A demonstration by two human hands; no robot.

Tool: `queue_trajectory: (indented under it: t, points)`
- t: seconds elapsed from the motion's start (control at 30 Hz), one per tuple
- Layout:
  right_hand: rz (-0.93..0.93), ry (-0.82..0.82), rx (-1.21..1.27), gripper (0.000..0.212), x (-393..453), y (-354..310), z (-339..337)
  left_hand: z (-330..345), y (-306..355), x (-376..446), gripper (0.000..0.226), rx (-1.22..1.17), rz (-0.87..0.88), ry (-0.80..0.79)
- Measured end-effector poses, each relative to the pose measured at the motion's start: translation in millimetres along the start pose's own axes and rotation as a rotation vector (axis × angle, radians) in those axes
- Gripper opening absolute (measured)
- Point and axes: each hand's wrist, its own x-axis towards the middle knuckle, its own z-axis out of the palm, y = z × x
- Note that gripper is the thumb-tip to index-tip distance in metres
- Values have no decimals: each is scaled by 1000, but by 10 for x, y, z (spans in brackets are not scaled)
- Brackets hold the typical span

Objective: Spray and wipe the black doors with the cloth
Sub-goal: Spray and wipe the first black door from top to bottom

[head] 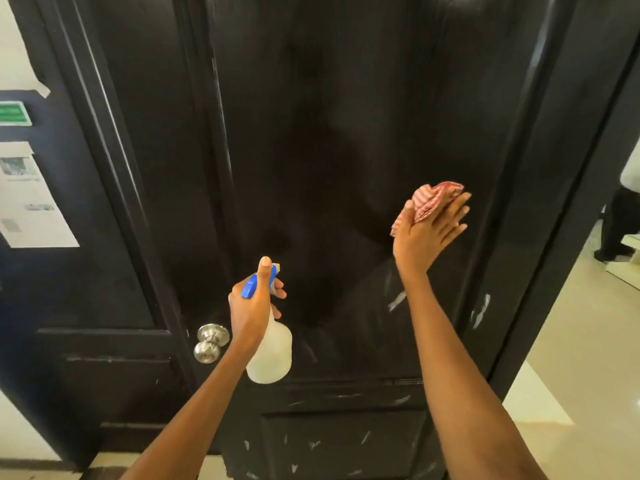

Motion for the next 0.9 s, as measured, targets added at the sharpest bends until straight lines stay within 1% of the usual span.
queue_trajectory:
  t: [0.03, 0.07, 0.1, 0.13, 0.2, 0.27, 0.33, 0.37, 0.4, 0.43, 0.5, 0.57, 0.67, 0.7, 0.77, 0.8, 0.83, 0.87, 0.9]
  points:
    - [25, 24, 23, 80, 63, -19, -31, 61, 14, -7, 55, -6, 2, 9]
    - [4, 34, 29, 78, 63, -55, -36, 122, 21, -14, 55, -8, 7, 20]
    - [-66, 26, 17, 77, -12, -92, -14, 168, 24, -20, 56, -5, 14, 31]
    - [-196, -1, -8, 75, -170, -103, 45, 190, 30, -26, 57, -2, 20, 38]
    - [-584, -112, -61, 78, -610, 60, 217, 258, 56, -45, 56, 7, 36, 44]
    - [-981, -346, -91, 92, -1053, 412, 327, 314, 78, -71, 54, 25, 65, 46]
    - [-1335, -593, -225, 100, -1359, 834, 336, 361, 100, -85, 53, 46, 83, 55]
    - [-1449, -668, -297, 100, -1420, 990, 307, 391, 115, -88, 53, 55, 86, 59]
    - [-1505, -706, -330, 99, -1419, 1100, 288, 436, 134, -92, 53, 63, 89, 58]
    - [-1519, -714, -333, 99, -1371, 1165, 267, 491, 152, -101, 53, 69, 92, 53]
    - [-1452, -666, -275, 100, -1208, 1207, 237, 616, 185, -125, 54, 72, 103, 31]
    - [-1262, -593, -216, 100, -938, 1256, 149, 754, 208, -165, 54, 66, 114, -1]
    - [-977, -445, -217, 93, -457, 1415, -42, 938, 188, -206, 57, 63, 103, -55]
    - [-855, -387, -210, 91, -311, 1444, -108, 980, 173, -217, 58, 62, 91, -69]
    - [-547, -235, -169, 81, 5, 1382, -229, 1086, 145, -254, 59, 62, 67, -87]
    - [-382, -158, -113, 74, 154, 1287, -261, 1119, 128, -280, 59, 64, 56, -89]
    - [-232, -117, -42, 71, 306, 1181, -291, 1153, 108, -309, 59, 65, 50, -89]
    - [-123, -96, 21, 70, 418, 1051, -323, 1175, 91, -336, 58, 63, 48, -86]
    - [-67, -81, 56, 69, 467, 934, -322, 1188, 85, -357, 58, 62, 50, -81]
